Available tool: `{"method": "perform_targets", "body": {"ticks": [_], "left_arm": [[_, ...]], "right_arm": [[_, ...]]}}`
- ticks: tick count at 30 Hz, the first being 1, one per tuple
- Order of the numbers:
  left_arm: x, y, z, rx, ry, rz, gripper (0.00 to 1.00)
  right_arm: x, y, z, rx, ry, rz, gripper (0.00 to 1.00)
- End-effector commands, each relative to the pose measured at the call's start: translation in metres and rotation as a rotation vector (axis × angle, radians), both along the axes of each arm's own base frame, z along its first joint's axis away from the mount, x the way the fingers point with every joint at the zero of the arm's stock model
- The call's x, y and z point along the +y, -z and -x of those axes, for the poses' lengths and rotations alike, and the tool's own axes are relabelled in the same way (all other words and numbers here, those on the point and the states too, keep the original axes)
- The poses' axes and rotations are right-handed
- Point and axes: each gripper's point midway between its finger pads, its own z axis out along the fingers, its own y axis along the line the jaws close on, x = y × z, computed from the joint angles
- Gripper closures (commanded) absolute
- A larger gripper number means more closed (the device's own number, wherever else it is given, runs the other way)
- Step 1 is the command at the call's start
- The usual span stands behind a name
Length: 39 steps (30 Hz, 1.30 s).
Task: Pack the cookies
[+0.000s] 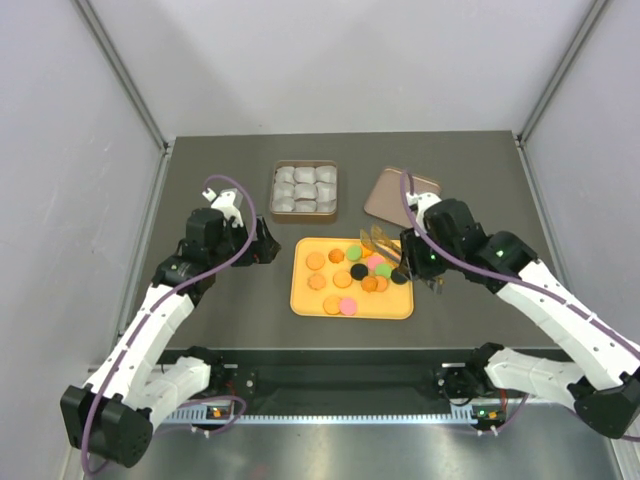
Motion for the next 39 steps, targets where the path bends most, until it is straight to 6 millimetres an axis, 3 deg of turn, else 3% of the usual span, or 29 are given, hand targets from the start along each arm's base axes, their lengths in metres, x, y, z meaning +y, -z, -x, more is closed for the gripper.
{"method": "perform_targets", "body": {"ticks": [1, 6, 13, 25, 39], "left_arm": [[0.001, -0.005, -0.004, -0.027, 0.001, -0.013, 0.05], [0.001, -0.005, -0.004, -0.025, 0.004, -0.012, 0.05], [0.001, -0.002, -0.004, -0.018, 0.000, -0.017, 0.05], [0.001, -0.003, -0.003, -0.019, 0.004, -0.014, 0.05], [0.000, -0.002, -0.003, -0.013, 0.007, -0.012, 0.05]], "right_arm": [[0.002, -0.009, 0.023, 0.012, -0.057, 0.001, 0.62], [0.000, 0.009, 0.043, 0.055, -0.098, 0.070, 0.62], [0.000, 0.023, 0.053, 0.076, -0.128, 0.144, 0.62], [0.010, 0.041, 0.057, 0.084, -0.165, 0.246, 0.63], [0.017, 0.047, 0.058, 0.052, -0.175, 0.337, 0.60]]}}
